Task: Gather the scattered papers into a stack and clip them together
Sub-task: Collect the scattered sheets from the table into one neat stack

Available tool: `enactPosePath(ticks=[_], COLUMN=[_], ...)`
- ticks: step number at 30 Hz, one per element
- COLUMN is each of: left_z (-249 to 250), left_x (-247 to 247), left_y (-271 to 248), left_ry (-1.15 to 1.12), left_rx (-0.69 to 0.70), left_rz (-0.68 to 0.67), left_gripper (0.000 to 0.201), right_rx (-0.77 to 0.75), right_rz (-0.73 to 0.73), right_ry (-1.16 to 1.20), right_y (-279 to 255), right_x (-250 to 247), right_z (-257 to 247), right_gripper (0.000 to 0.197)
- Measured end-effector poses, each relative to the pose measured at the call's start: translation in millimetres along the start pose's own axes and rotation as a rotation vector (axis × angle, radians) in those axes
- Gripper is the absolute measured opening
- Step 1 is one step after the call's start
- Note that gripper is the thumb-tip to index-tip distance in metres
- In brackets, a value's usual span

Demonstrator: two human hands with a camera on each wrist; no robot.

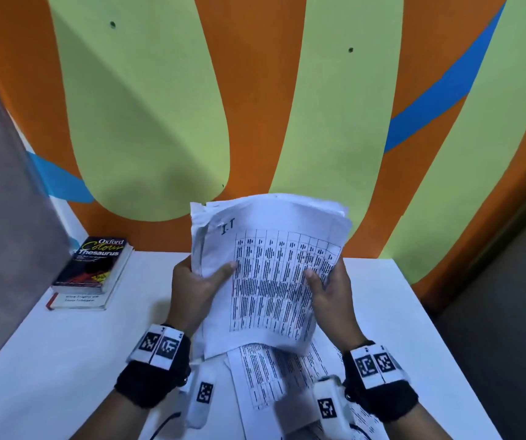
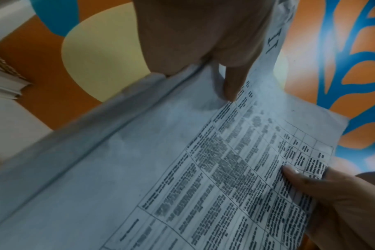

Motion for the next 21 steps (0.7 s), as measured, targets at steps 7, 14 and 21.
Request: enactPosePath(ticks=[7,14,21], left_z=[-15.4,-19.1,1.6], left_x=[-5.7,-31.6,-91.8], left_y=[1.4,6.5,16.1], left_ry=[-0.107,0.057,0.094], left_rx=[-0.077,-0.129,-0.06], left_rz=[-0.095,0.053,0.29], left_gripper=[0.073,0.043,0.025], right_rx=[0.026,0.409,0.552], right_rz=[-0.131,-0.508,-0.446], right_ry=[0.059,-0.743,-1.074], right_y=[1.3,-28.9,-47.0], right_x=[12.3,10.1,9.0], right_z=[-1.9,134.2,182.4], right_gripper=[0.071,0.073,0.103])
Point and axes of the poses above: each hand's wrist, its own y-axis towards the middle knuckle, its own x-axis out of the palm, z = x × y, the point moved 9 cm from there along y, towards the middle knuckle, and after that the axes turned 2 degrees about -y, right-handed, at the moved point
